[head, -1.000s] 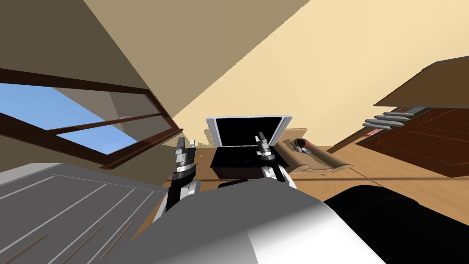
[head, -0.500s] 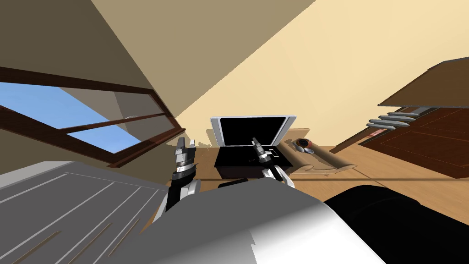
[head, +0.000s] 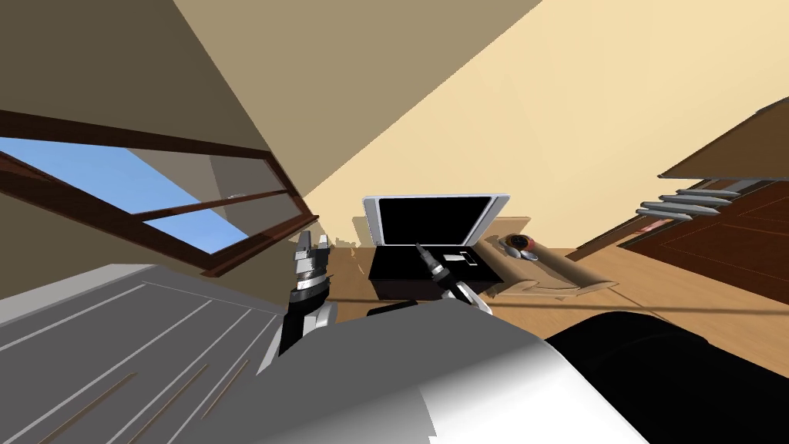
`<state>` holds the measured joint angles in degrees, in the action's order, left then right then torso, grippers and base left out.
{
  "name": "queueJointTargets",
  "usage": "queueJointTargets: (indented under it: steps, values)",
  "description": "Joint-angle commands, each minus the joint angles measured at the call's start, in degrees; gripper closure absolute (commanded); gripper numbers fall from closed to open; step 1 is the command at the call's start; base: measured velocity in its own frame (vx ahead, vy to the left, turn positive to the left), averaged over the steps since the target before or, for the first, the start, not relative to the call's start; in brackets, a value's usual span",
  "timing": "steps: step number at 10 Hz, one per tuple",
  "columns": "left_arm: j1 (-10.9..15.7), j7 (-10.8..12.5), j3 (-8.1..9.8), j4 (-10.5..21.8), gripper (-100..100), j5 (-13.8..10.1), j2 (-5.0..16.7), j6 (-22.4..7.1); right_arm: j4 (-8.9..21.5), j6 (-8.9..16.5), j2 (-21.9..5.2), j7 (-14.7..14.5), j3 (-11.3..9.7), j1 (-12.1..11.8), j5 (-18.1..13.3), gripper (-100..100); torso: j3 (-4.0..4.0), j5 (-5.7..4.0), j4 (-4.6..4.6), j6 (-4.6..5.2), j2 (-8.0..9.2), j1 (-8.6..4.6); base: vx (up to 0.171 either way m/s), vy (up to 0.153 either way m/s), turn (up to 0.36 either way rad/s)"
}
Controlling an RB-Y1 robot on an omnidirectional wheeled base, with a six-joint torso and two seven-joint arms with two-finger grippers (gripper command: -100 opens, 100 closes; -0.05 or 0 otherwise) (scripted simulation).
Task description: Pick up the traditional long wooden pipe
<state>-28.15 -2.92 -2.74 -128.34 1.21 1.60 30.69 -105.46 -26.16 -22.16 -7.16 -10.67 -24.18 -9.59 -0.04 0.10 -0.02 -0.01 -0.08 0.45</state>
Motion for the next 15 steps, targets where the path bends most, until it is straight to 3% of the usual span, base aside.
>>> queueJointTargets:
  steps: [1, 2, 3, 5, 6, 8, 9, 12, 14, 15]
  values:
    - [0.0, 0.0, 0.00, 0.0, 0, 0.0, 0.0, 0.0, 2.3, 0.8, -0.7, -1.3, -1.2, 0.8, -0.6, -100, 0.00, 0.00, 0.00, 0.00, 0.00, 0.00, 0.003, 0.103, 0.015]
    - [0.0, 0.0, 0.00, 0.0, 0, 0.0, 0.0, 0.0, 4.5, 1.1, -2.2, -3.1, -2.9, 1.3, -1.5, -100, 0.02, 0.00, 0.01, 0.02, 0.05, -0.07, 0.003, 0.091, 0.066]
    - [0.0, 0.0, 0.00, 0.0, 0, 0.0, 0.0, 0.0, 5.2, 1.1, -2.2, -3.1, -2.9, 1.3, -1.5, -100, 0.03, -0.02, 0.01, 0.00, 0.06, -0.09, 0.002, 0.069, 0.024]
    - [0.0, 0.0, 0.00, 0.0, 0, 0.0, 0.0, 0.0, 9.6, 1.7, -5.3, -6.6, -6.3, 2.6, -3.2, -100, 0.04, -0.04, 0.02, 0.00, 0.07, -0.20, 0.001, 0.091, 0.091]
    - [0.0, 0.0, 0.00, 0.0, 0, 0.0, 0.0, 0.0, 11.1, 1.7, -5.3, -6.8, -6.3, 2.6, -3.2, -100, 0.04, -0.01, 0.01, 0.00, 0.06, -0.07, 0.012, 0.084, 0.037]
    - [0.0, 0.0, 0.01, 0.0, 0, 0.0, 0.0, 0.0, 15.7, 2.3, -8.3, -10.6, -9.9, 4.0, -5.0, -100, 0.01, -0.03, 0.01, 0.00, 0.01, -0.20, 0.015, 0.077, 0.121]
    - [0.0, 0.0, 0.00, 0.0, 0, 0.0, 0.0, 0.0, 17.3, 2.3, -8.3, -10.6, -9.9, 4.0, -5.0, -100, 0.02, -0.02, 0.01, 0.00, 0.04, -0.17, -0.003, 0.061, 0.055]
    - [0.0, 0.0, 0.01, 0.0, 0, 0.0, 0.0, 0.0, 22.2, 2.9, -11.3, -14.5, -13.4, 5.7, -6.7, -100, 0.06, -0.05, 0.03, 0.03, 0.10, -0.33, 0.002, 0.045, 0.092]
    - [0.0, 0.0, 0.01, 0.0, 0, 0.0, 0.0, 0.0, 23.5, 2.9, -11.3, -14.5, -13.4, 5.7, -6.7, -100, 0.05, -0.05, 0.02, 0.03, 0.08, -0.33, 0.005, 0.025, 0.026]
    - [0.0, 0.0, 0.01, 0.0, 0, 0.0, 0.0, 0.0, 25.9, 3.2, -12.8, -16.5, -15.2, 6.6, -7.6, -100, 0.06, -0.06, 0.02, 0.04, 0.09, -0.41, -0.002, 0.019, 0.142]
